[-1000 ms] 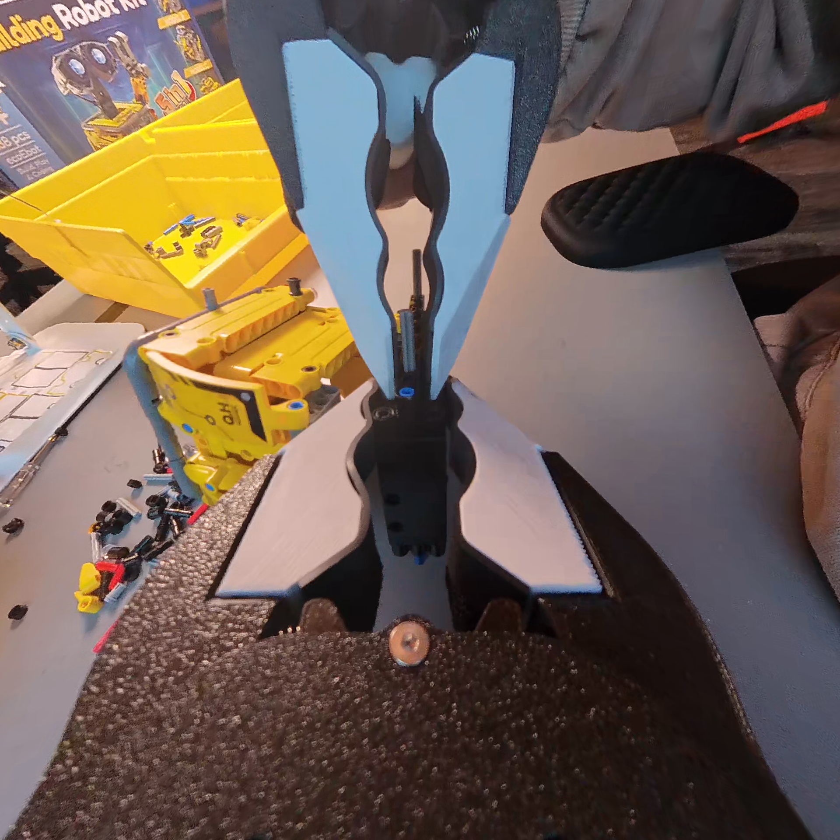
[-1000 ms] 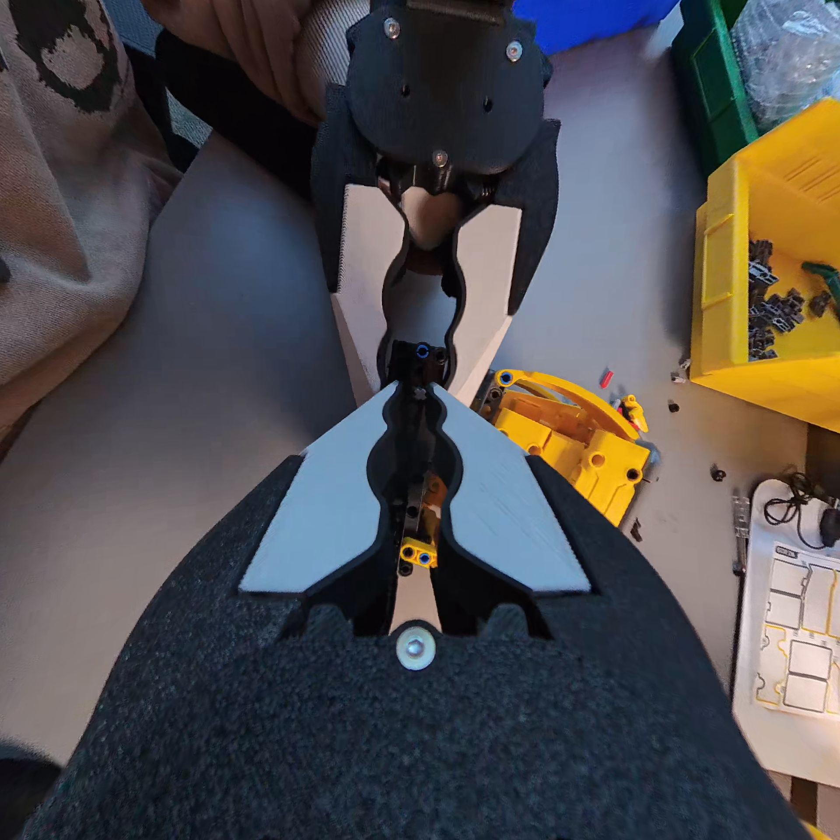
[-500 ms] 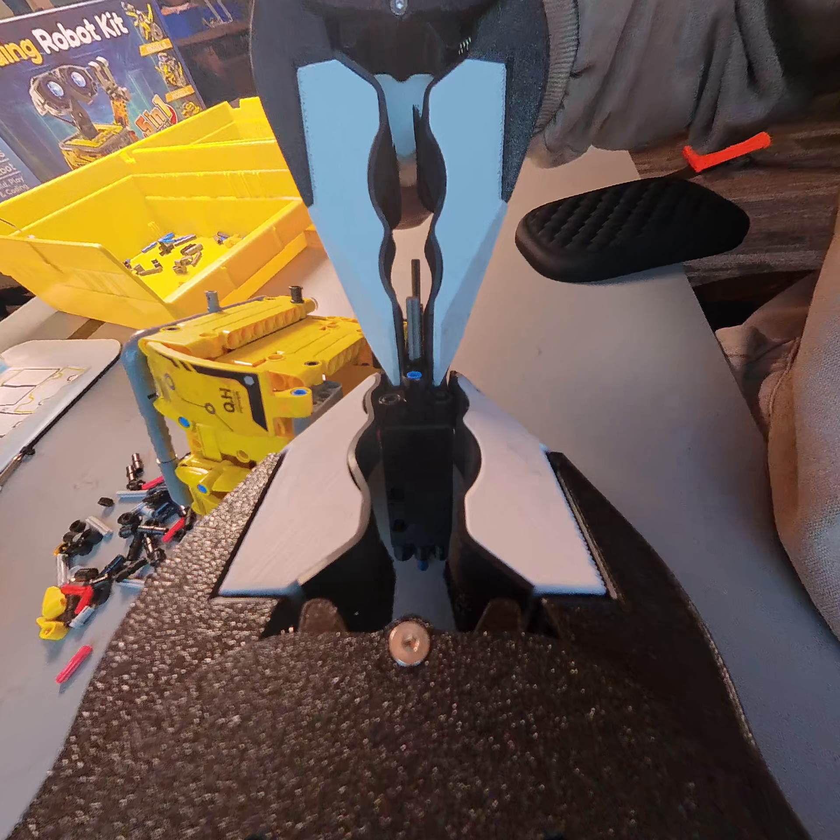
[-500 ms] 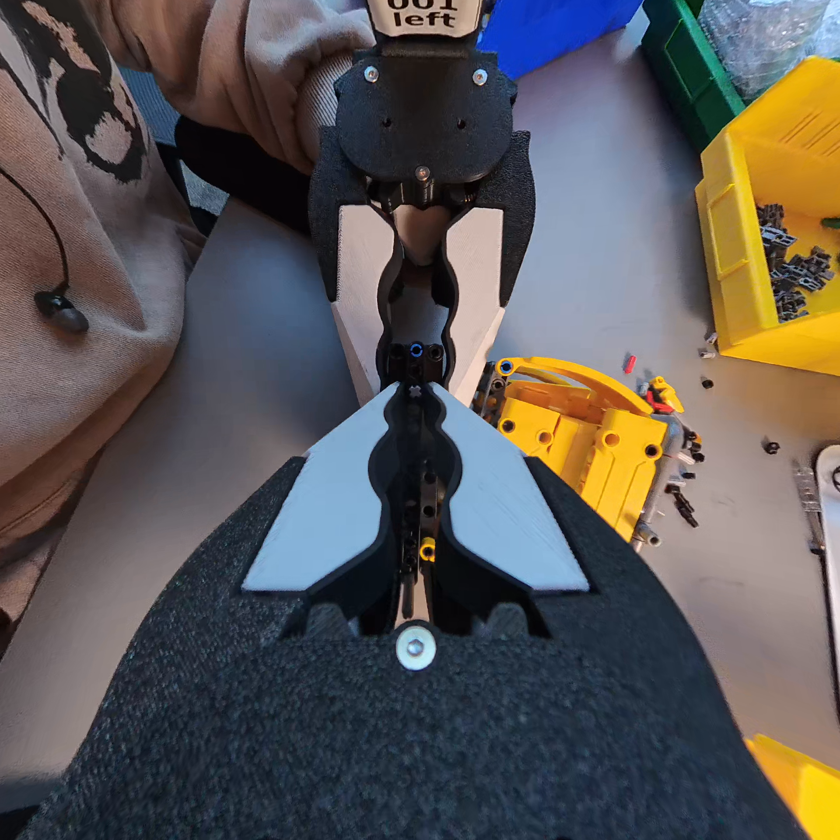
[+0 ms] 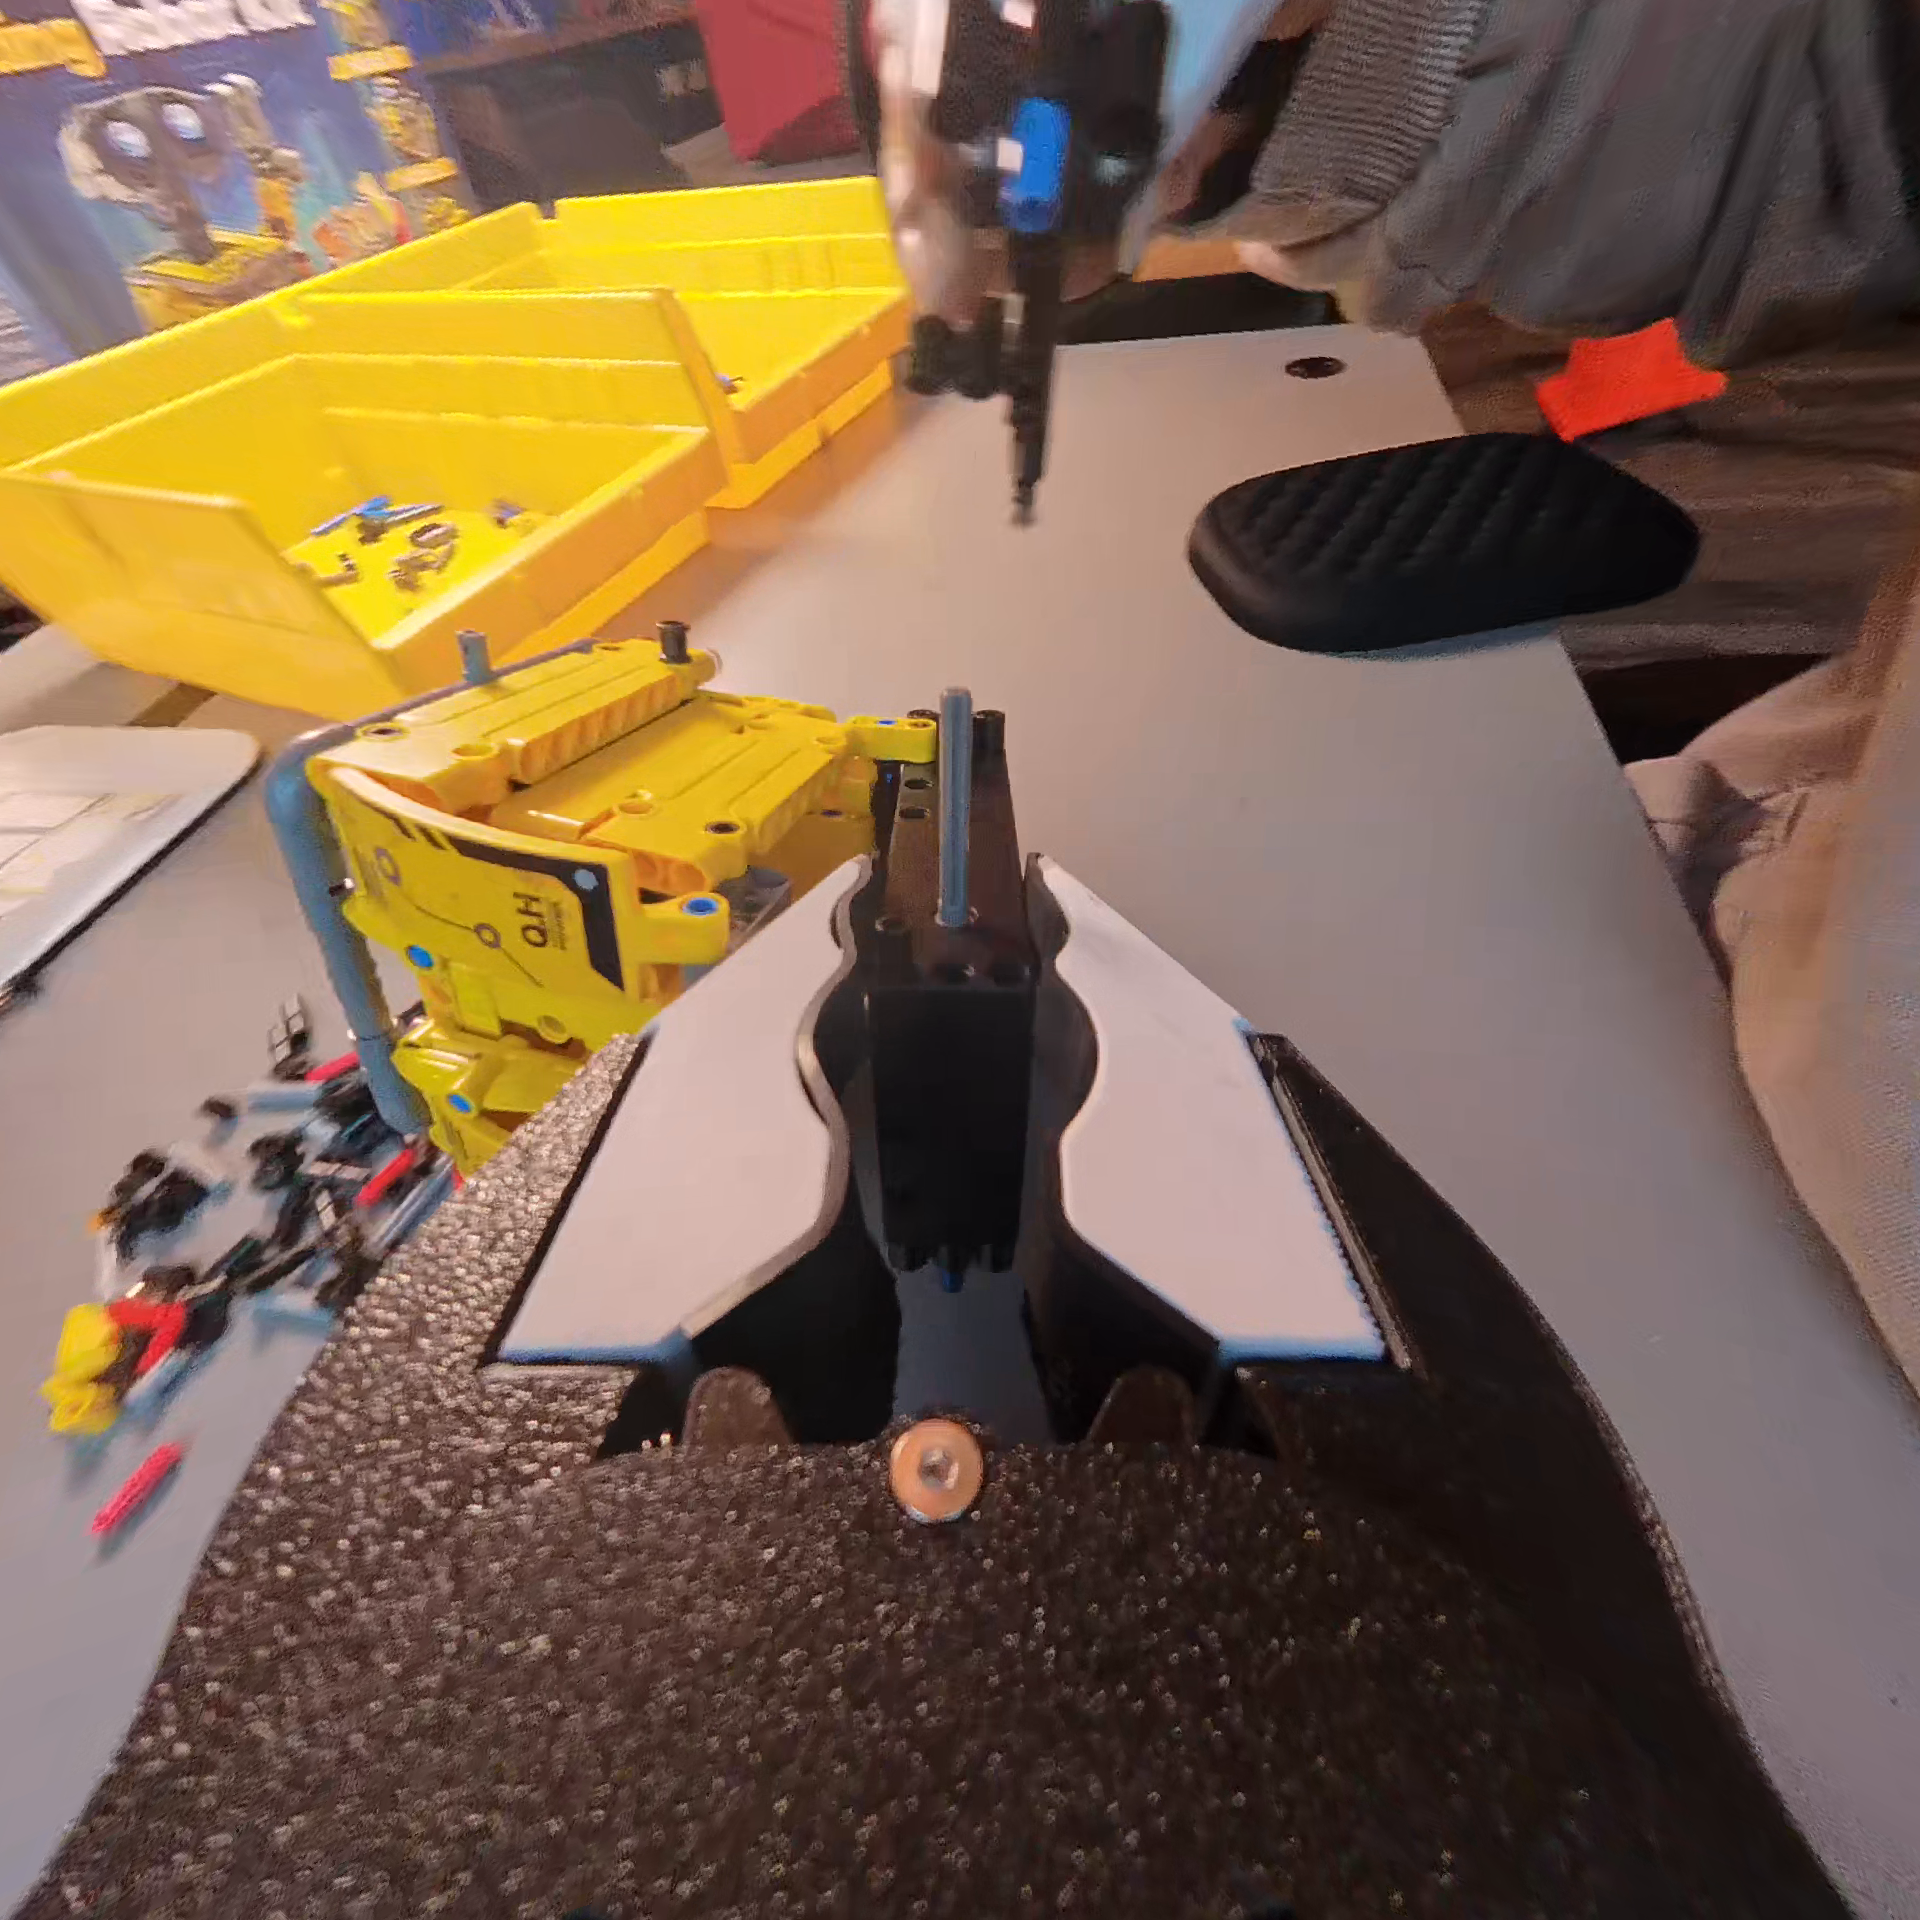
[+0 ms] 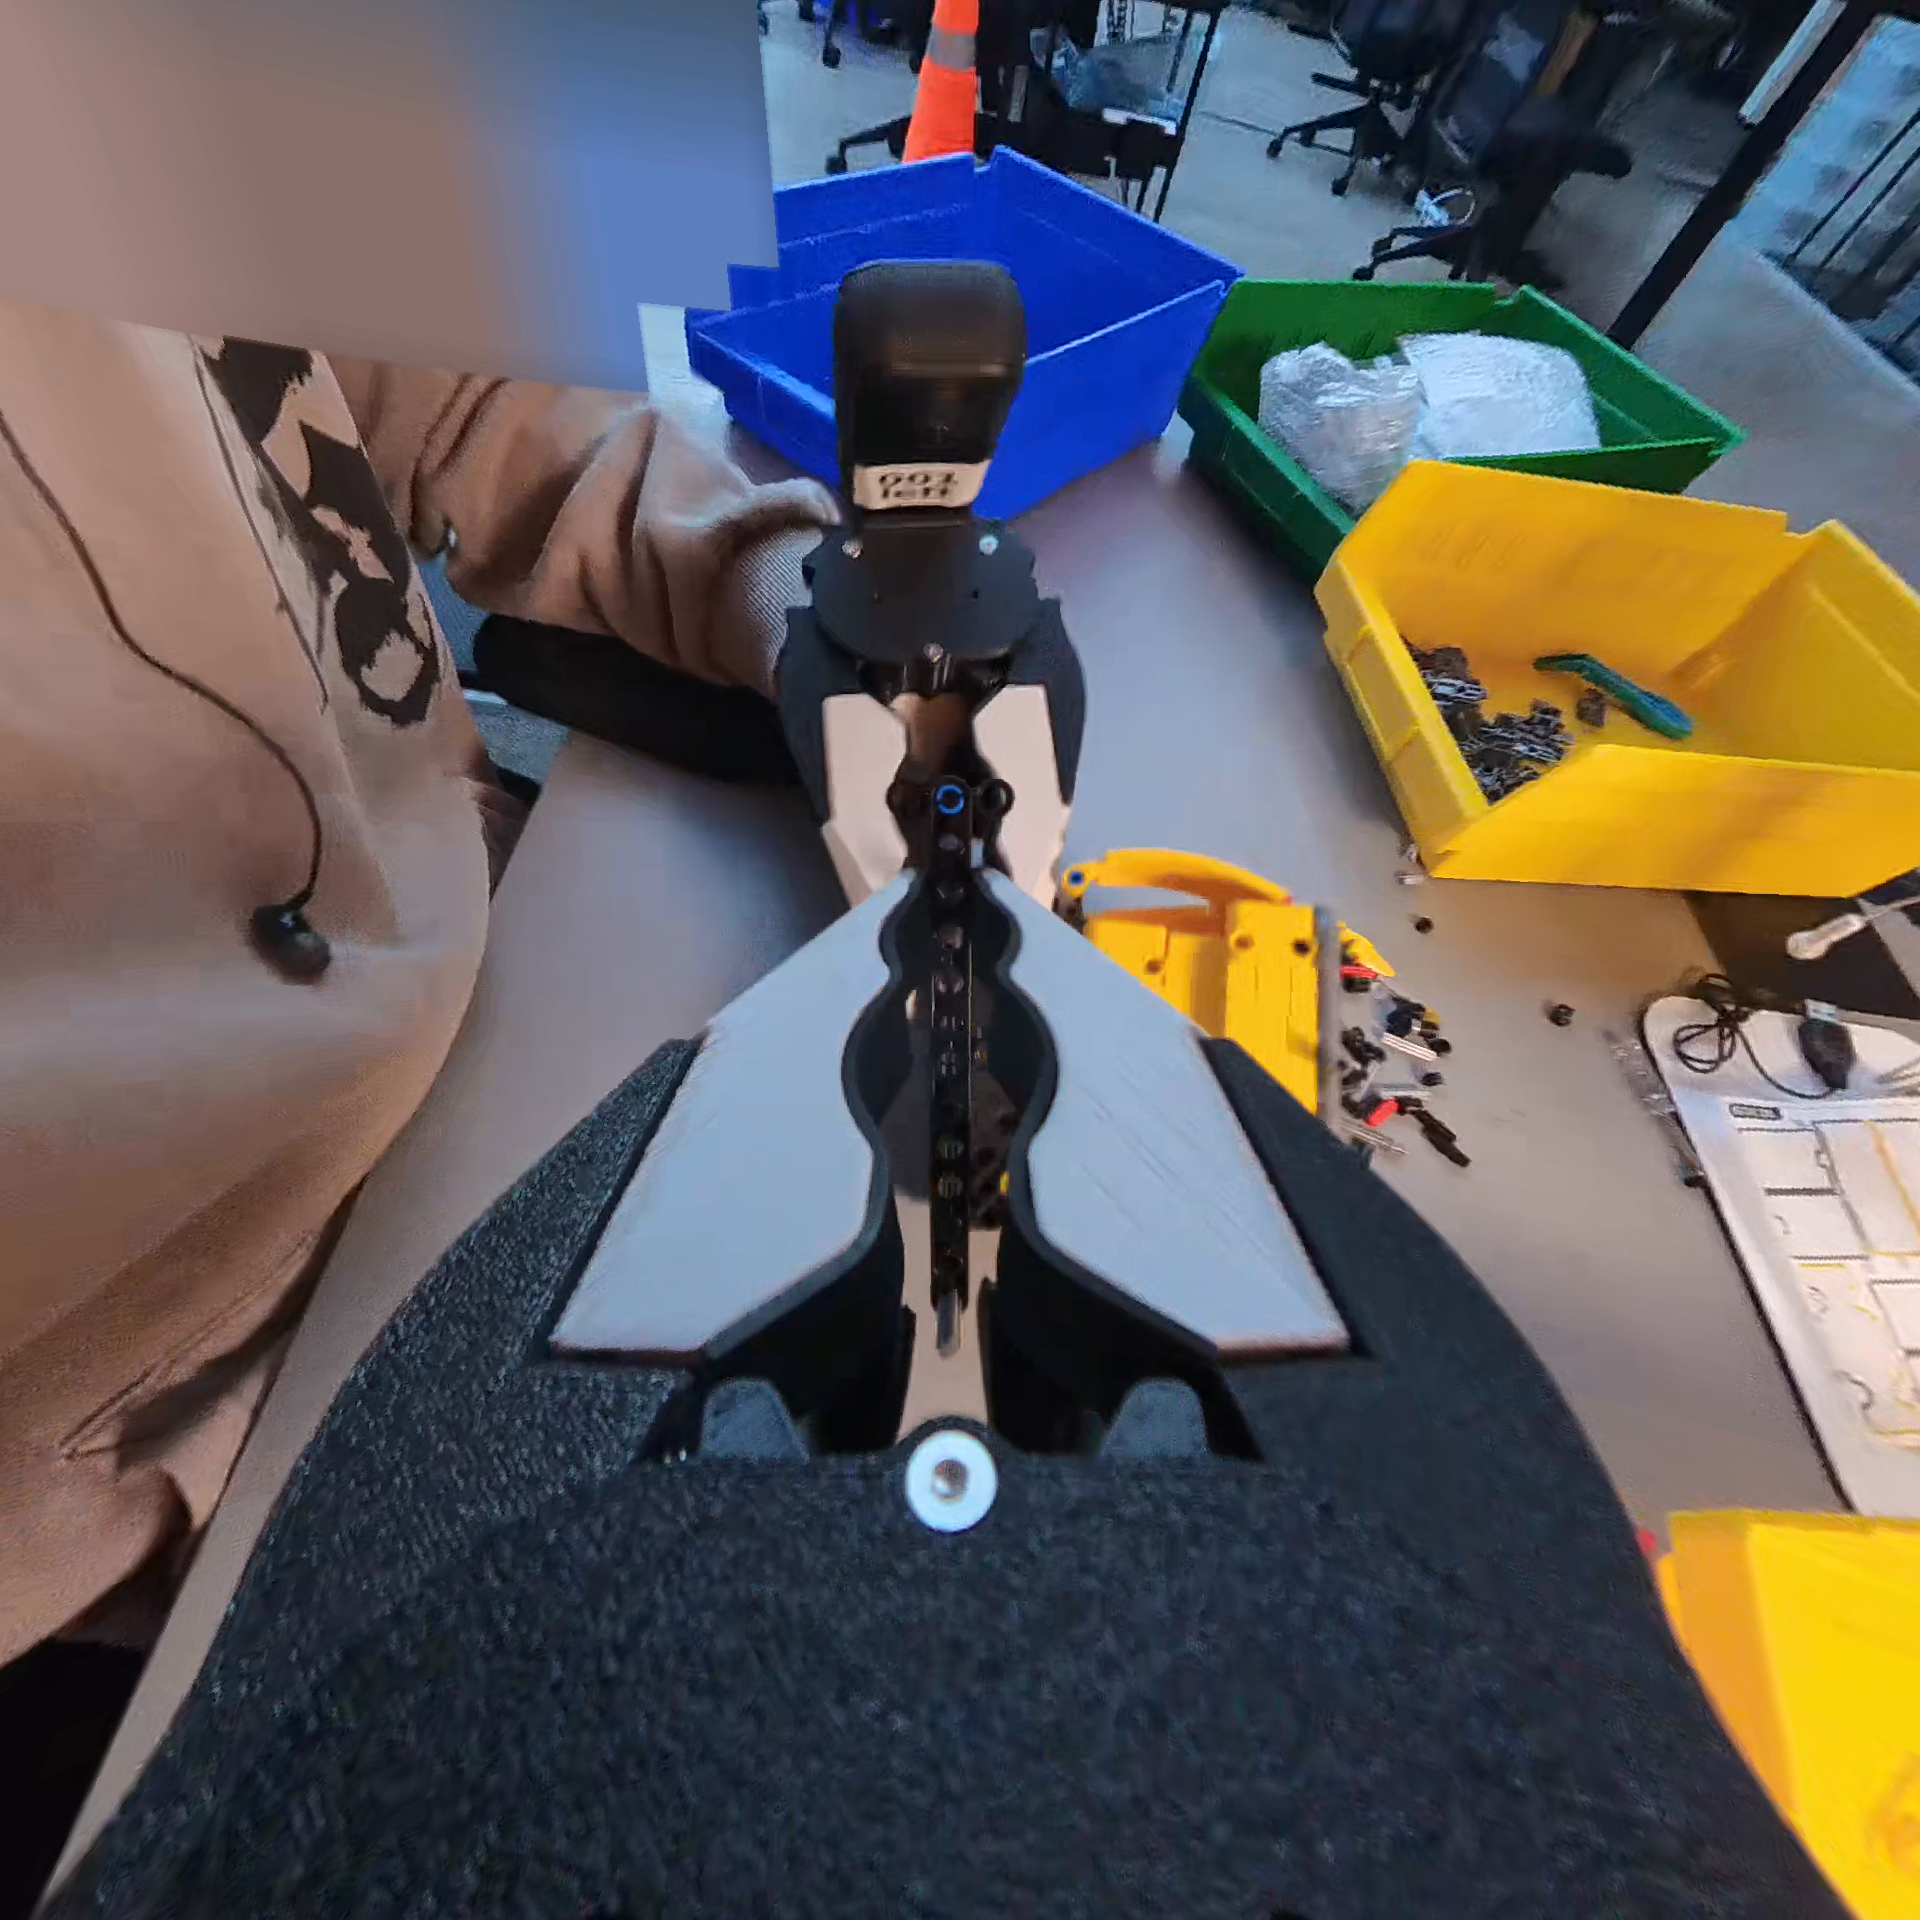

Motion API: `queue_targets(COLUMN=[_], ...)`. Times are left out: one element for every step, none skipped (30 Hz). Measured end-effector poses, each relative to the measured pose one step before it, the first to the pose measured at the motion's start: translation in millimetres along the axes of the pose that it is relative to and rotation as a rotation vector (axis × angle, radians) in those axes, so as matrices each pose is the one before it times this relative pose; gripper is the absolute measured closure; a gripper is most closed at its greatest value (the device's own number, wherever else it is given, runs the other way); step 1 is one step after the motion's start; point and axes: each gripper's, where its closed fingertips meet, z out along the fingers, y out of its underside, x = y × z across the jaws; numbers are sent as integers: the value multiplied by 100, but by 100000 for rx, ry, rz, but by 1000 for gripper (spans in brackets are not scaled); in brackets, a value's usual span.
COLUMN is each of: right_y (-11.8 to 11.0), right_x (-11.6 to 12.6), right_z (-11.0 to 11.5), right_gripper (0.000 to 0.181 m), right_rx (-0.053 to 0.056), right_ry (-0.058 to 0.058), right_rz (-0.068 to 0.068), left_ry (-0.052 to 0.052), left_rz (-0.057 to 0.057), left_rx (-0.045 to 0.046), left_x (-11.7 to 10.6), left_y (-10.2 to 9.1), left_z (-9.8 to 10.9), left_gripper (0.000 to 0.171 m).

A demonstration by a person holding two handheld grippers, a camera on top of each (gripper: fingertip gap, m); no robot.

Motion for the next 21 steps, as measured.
queue_targets(right_y=[-307,-353,-121,-142,-194,103,387,150,-105,-181,-121,29,143,101,118,129,152,185,189,185,140], right_x=[499,607,243,-12,136,220,168,408,173,54,239,284,233,203,170,185,186,165,176,213,269], right_z=[-512,-550,-306,-107,-34,20,54,-29,-87,-125,-147,-136,-125,-149,-193,-243,-286,-309,-325,-347,-377], right_gripper=[177,177,177,177,176,176,176,176,176,175,176,176,176,176,176,176,176,176,176,176,176], right_rx=[2543,2657,860,1066,1702,177,-1361,419,1750,1746,1258,224,-311,221,450,556,712,784,976,1147,1404], right_ry=[602,1585,298,-904,-179,-439,-1087,995,-602,-1204,508,1097,1020,1129,925,1062,981,607,528,578,902], right_rz=[3139,2045,1218,1444,2442,3190,2325,951,2009,2483,1051,455,467,448,590,788,923,1197,1477,1657,1783], left_ry=[2580,627,-139,252,256,46,-347,-426,-226,-180,-257,-257,-242,-210,-54,64,196,321,467,511,605], left_rz=[1456,655,-884,-1685,-804,-279,-12,501,400,65,99,75,-88,-181,-88,32,-54,-9,208,490,1071], left_rx=[-375,-335,-356,107,307,48,53,89,219,181,59,65,-39,-108,-46,466,929,860,326,-206,-475], left_x=[680,300,10,-29,33,46,-7,-18,-12,-28,-24,-21,-16,-25,-8,13,28,42,57,63,77], left_y=[-203,-83,4,10,5,20,1,-8,0,0,9,18,39,35,19,-78,-182,-184,-120,-49,6], left_z=[446,174,-3,-68,-72,-20,-2,4,3,-2,-23,-20,-44,-67,-103,-155,-168,-175,-149,-150,-172], left_gripper=[143,143,143,143,143,143,143,143,143,143,143,143,143,143,143,142,140,139,138,137,136])
